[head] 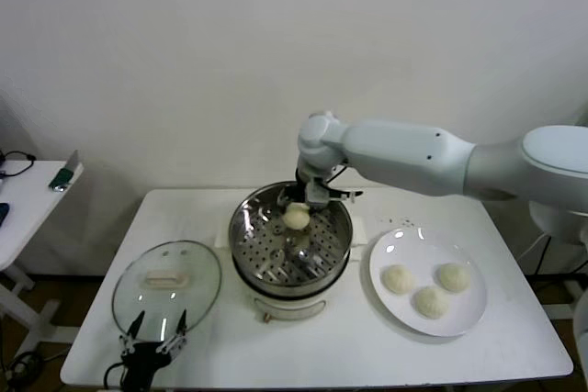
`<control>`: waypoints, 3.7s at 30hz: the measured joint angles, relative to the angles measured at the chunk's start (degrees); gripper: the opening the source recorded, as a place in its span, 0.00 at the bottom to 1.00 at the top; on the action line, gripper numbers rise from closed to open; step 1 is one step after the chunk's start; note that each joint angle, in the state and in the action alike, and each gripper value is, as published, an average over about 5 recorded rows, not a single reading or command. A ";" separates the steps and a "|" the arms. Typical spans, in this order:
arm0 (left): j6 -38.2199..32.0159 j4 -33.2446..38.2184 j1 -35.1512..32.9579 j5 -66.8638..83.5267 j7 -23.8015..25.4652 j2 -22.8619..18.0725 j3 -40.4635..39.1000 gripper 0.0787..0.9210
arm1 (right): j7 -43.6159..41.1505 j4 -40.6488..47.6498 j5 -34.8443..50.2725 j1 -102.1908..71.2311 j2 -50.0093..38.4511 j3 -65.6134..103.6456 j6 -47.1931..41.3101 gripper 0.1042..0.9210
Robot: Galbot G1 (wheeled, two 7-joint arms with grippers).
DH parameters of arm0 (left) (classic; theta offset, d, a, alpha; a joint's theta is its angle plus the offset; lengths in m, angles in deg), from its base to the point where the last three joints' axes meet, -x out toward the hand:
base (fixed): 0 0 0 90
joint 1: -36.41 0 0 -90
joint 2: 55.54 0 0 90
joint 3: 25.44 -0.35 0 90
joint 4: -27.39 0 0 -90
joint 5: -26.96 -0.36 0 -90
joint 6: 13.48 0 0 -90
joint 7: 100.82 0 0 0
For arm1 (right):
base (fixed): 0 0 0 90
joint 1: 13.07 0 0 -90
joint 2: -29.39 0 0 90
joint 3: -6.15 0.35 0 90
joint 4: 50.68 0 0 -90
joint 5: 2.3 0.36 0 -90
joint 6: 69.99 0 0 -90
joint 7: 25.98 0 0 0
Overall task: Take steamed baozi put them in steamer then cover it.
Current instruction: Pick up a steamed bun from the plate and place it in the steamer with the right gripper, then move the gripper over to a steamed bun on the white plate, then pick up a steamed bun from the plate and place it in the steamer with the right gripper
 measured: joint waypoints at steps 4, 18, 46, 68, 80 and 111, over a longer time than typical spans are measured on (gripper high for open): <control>-0.07 -0.06 0.09 0.01 -0.01 -0.10 0.00 0.88 | 0.39 2.59 -1.64 -1.08 1.36 0.65 1.14 0.67; -0.19 0.04 0.11 -0.01 -0.03 -0.31 -0.26 0.88 | 1.61 4.82 1.97 -0.09 1.28 0.96 4.51 0.88; -0.34 0.93 0.24 -0.43 0.14 -0.56 -1.40 0.88 | -2.31 -21.60 52.75 25.25 -33.35 -31.74 -39.00 0.88; -1.28 0.85 -0.72 -0.54 0.03 -1.44 -0.85 0.88 | 5.97 -18.22 47.56 -1.83 -37.65 -14.17 -53.16 0.88; -1.36 1.06 -0.93 -0.74 -0.06 -1.77 -0.83 0.88 | 8.08 -14.08 46.11 -10.54 -34.87 -7.29 -55.63 0.86; -0.96 0.94 -0.18 -0.66 -0.27 -1.72 -0.98 0.88 | 1.28 -19.19 57.57 15.48 -32.04 -19.89 -52.99 0.66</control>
